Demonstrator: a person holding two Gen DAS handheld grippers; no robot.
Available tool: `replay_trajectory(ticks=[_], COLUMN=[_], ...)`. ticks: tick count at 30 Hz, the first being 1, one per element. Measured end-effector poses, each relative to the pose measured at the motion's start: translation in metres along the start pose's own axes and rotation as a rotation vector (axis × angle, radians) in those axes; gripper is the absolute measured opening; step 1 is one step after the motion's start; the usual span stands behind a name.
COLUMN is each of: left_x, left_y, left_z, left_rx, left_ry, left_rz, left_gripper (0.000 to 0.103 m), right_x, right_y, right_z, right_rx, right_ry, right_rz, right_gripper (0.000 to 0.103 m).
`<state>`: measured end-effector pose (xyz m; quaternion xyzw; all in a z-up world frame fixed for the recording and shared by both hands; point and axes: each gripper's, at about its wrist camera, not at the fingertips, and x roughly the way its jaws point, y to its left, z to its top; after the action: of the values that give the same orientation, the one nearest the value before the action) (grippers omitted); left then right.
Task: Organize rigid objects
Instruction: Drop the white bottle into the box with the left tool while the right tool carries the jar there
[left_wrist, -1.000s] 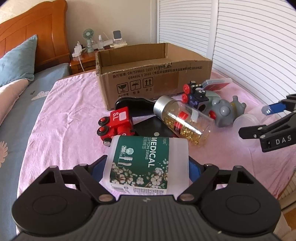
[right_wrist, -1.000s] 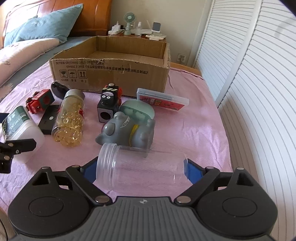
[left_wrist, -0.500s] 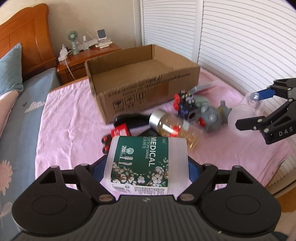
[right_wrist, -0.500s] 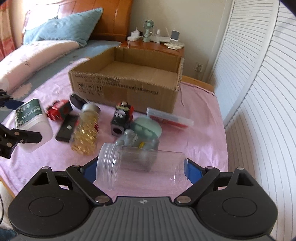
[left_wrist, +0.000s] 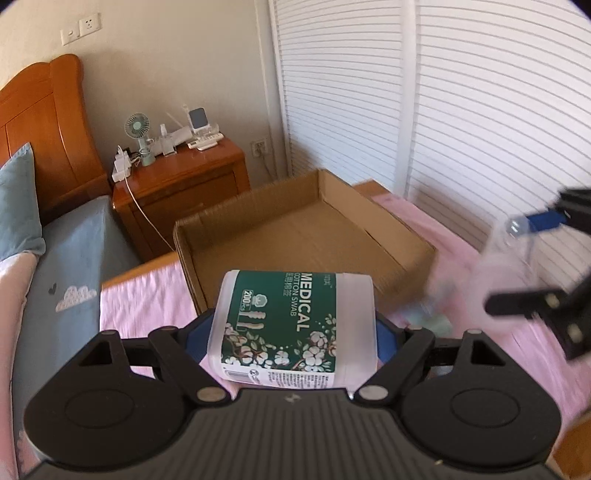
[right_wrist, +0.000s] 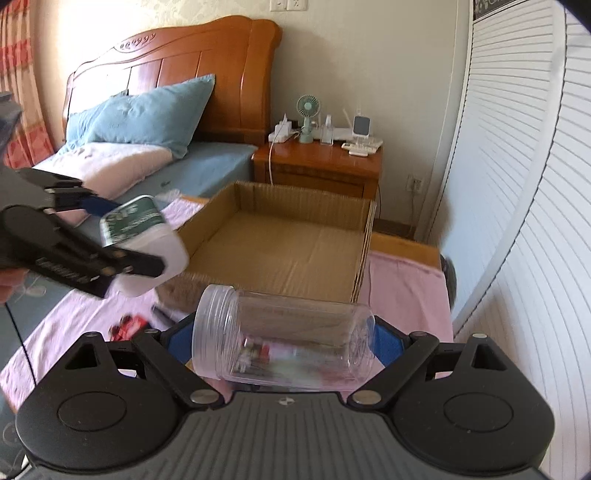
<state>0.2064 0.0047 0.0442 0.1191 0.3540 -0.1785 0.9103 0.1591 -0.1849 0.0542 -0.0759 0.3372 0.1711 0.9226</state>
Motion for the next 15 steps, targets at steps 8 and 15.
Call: replay_trajectory(ticks=[8,15], left_x=[0.072,0.094], left_y=[0.030,0.045], left_z=[0.047,0.048], left_rx=[-0.045,-0.085], left_ry=[0.001,-0.011], left_rz=[0.062,0.109], left_gripper=[0.084,0.094], right_x=[0.029,0.040], right_y=[-0.015,-0.015], right_z=[0.019,0.024], right_rx=[0.010,0.021], right_ry=[0.015,0.027], right_rz=[-0.007,-0.009], right_gripper=[0.095,0.095])
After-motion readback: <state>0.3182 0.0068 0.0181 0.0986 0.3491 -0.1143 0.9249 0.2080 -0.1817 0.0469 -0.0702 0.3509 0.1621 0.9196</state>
